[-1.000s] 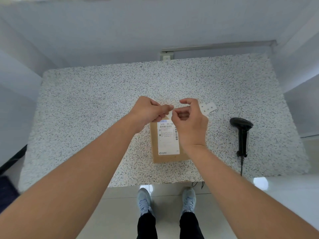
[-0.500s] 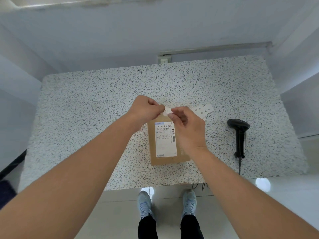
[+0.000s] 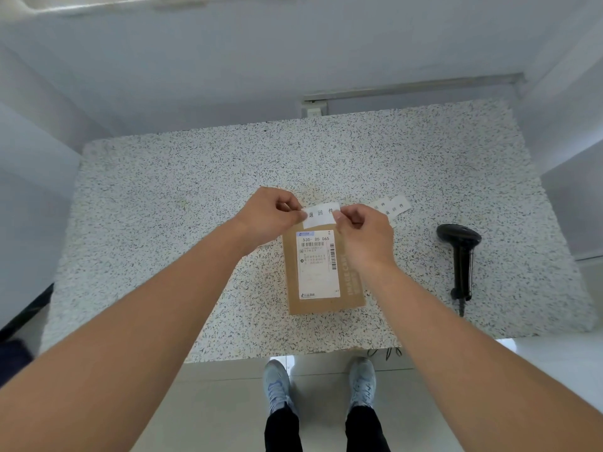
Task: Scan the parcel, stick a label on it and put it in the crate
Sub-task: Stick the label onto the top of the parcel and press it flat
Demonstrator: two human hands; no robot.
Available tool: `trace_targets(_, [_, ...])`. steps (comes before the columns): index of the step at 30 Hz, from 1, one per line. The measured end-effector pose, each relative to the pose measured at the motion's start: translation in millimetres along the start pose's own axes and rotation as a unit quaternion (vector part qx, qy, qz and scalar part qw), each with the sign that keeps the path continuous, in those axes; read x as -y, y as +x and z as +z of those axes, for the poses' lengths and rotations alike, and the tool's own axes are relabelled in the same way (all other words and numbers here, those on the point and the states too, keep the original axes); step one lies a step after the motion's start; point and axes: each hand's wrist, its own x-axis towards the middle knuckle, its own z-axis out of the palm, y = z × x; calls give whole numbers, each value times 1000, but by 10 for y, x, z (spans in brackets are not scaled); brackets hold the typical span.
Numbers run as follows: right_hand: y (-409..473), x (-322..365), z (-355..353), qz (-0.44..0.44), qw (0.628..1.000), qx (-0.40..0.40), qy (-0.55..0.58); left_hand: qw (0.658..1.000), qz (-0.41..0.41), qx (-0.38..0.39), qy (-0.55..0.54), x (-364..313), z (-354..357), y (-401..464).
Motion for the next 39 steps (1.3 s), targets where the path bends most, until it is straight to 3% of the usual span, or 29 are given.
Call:
trace_targets(8, [140,-89,45,-13,999,-34,-33,995,-5,-35,90,51,140,207])
trace_targets(20, [307,-272,61,-41,998,-16,-53,983,-30,-53,173,75,377,396])
trace_targets(39, [328,-323,80,-48,998,7,-46,982,-60,-63,168,103,401,461])
